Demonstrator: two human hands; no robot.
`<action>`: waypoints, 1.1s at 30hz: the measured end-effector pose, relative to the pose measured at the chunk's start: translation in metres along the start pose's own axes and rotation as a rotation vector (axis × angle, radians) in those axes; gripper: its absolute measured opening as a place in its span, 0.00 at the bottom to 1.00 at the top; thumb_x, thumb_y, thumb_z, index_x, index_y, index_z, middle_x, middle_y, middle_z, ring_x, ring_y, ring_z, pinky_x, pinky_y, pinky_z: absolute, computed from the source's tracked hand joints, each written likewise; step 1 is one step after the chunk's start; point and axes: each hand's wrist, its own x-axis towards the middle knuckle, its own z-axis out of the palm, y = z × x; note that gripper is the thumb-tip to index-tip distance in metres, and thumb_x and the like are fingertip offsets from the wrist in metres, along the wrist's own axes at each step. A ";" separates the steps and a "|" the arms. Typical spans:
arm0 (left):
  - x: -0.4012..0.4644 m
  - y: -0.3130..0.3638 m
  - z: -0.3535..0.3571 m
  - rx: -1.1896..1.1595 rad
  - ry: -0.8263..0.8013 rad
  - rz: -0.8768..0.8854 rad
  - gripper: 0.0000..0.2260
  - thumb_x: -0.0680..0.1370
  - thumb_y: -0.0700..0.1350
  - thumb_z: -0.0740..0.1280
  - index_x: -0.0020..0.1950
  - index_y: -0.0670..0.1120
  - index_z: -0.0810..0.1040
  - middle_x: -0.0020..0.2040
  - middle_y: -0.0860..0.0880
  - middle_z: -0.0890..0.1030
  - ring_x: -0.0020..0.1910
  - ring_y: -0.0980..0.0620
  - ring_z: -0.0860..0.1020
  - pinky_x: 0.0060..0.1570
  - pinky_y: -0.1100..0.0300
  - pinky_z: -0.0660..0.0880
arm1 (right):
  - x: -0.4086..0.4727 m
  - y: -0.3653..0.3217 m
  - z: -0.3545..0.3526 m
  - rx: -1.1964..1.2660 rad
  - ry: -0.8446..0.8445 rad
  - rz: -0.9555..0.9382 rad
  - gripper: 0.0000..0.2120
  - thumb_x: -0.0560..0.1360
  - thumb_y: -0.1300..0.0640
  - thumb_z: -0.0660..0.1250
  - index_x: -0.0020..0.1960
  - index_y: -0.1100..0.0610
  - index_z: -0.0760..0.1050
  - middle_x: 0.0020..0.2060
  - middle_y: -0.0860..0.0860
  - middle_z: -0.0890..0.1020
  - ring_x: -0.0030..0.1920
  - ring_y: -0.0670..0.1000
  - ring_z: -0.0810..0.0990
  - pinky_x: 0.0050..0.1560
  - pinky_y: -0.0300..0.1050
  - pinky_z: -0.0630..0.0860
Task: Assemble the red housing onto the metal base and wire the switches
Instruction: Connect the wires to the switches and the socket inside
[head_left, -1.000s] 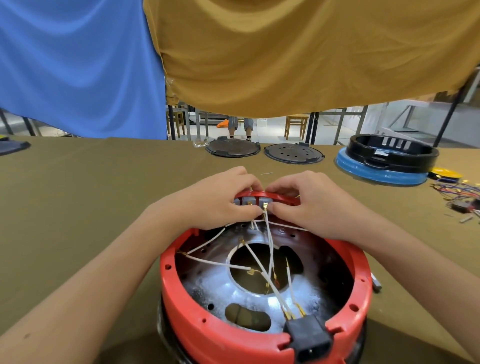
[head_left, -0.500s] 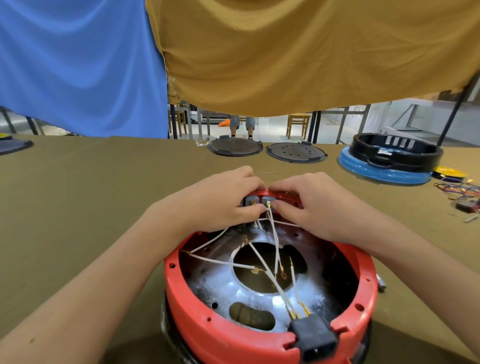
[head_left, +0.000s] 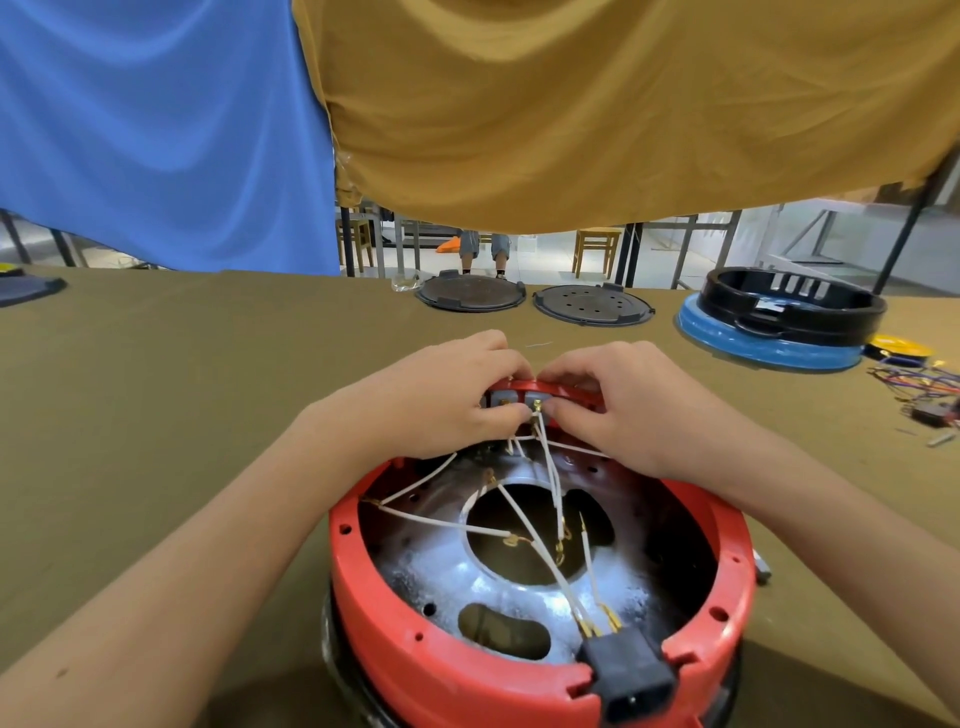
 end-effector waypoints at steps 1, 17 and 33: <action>-0.001 -0.001 0.000 -0.028 0.003 -0.009 0.17 0.80 0.56 0.62 0.67 0.53 0.73 0.53 0.55 0.71 0.49 0.57 0.72 0.51 0.60 0.70 | 0.000 0.000 0.000 0.009 0.002 -0.001 0.10 0.78 0.49 0.66 0.57 0.48 0.82 0.43 0.45 0.84 0.43 0.47 0.81 0.47 0.50 0.79; -0.016 -0.007 -0.005 -0.085 0.072 -0.055 0.15 0.76 0.56 0.67 0.62 0.54 0.78 0.51 0.56 0.79 0.49 0.58 0.77 0.51 0.58 0.74 | 0.001 -0.001 0.001 0.033 -0.018 0.014 0.16 0.75 0.38 0.66 0.56 0.47 0.80 0.45 0.42 0.83 0.44 0.42 0.79 0.46 0.41 0.76; -0.019 -0.013 -0.004 -0.058 0.084 -0.037 0.18 0.78 0.56 0.66 0.67 0.55 0.76 0.48 0.63 0.75 0.46 0.65 0.74 0.45 0.70 0.68 | 0.007 -0.006 0.002 -0.063 -0.034 0.045 0.14 0.76 0.41 0.65 0.54 0.49 0.79 0.41 0.45 0.81 0.39 0.45 0.78 0.40 0.44 0.77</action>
